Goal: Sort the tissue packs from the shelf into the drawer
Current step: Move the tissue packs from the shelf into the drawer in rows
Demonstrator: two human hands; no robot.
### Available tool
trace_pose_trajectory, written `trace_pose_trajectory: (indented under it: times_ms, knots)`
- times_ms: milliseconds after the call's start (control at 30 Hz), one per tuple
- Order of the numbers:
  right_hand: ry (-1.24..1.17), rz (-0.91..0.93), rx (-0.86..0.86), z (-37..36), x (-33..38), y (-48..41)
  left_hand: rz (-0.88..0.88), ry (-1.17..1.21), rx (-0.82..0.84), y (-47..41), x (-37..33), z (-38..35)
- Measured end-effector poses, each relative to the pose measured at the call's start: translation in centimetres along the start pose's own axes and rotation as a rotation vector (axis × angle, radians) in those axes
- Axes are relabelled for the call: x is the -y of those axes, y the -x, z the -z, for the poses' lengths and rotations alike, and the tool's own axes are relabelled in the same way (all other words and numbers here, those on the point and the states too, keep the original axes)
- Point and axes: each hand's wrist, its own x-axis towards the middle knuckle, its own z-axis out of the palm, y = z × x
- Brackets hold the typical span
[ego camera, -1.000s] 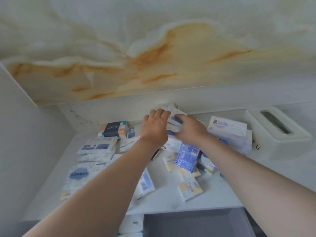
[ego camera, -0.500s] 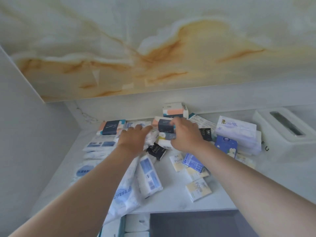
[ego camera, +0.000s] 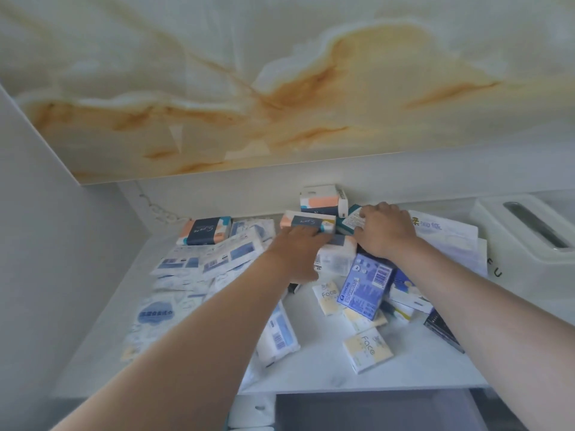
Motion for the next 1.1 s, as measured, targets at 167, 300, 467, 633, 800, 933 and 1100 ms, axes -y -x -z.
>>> trace_pose_trajectory:
  times_ms: [167, 300, 467, 633, 800, 933, 1100]
  knots:
    - [-0.034, -0.013, 0.148, -0.3, -1.1, -2.0, 0.045, -0.025, -0.081, -1.7, 0.7, -0.7]
    - [-0.067, -0.048, 0.190, -1.1, -0.6, -3.2, 0.149, 0.077, -0.127, -2.2, 1.8, -1.7]
    - [-0.084, -0.097, 0.102, -1.8, 0.0, -3.8, 0.202, 0.127, -0.209, -2.2, 2.4, -2.7]
    - [-0.118, -0.065, -0.056, -1.0, 0.1, -3.0, 0.183, 0.141, -0.308, -1.0, 2.2, -2.1]
    - [-0.252, 0.003, -0.225, 0.9, 0.4, -1.0, 0.153, 0.236, -0.490, 1.6, 2.5, -0.4]
    - [-0.403, 0.043, -0.320, 3.0, 1.8, 1.8, 0.110, 0.250, -0.600, 5.0, 2.4, 1.1]
    - [-0.533, 0.116, -0.380, 6.3, 3.9, 6.2, 0.065, 0.275, -0.689, 10.8, 2.7, 2.2]
